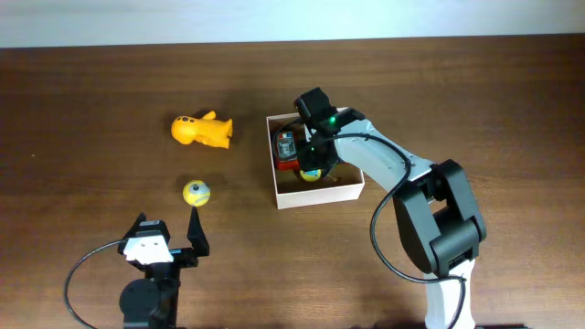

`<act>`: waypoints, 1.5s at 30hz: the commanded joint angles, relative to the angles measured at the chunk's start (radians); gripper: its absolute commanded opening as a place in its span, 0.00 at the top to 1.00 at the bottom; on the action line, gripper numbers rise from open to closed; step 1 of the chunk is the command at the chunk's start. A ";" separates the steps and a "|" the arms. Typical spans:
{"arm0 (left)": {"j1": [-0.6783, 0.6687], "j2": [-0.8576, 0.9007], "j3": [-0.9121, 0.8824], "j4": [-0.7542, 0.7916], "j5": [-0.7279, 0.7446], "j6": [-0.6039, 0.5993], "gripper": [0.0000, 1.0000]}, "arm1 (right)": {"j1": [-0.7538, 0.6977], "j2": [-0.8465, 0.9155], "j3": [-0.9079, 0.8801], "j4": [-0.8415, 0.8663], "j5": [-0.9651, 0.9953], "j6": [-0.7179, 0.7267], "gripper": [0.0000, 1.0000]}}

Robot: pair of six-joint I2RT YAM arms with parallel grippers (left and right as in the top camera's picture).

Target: Pack container

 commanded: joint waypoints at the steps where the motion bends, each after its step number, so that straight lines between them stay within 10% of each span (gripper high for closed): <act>1: 0.004 -0.003 -0.006 0.002 0.011 -0.002 0.01 | -0.005 0.000 0.032 -0.001 0.000 0.011 0.78; 27: 0.004 -0.003 -0.006 0.002 0.011 -0.002 0.01 | -0.006 0.000 0.171 -0.011 0.024 -0.019 0.74; 45: 0.004 -0.003 -0.006 0.002 0.011 -0.002 0.01 | -0.186 -0.002 0.827 -0.462 0.222 -0.068 0.70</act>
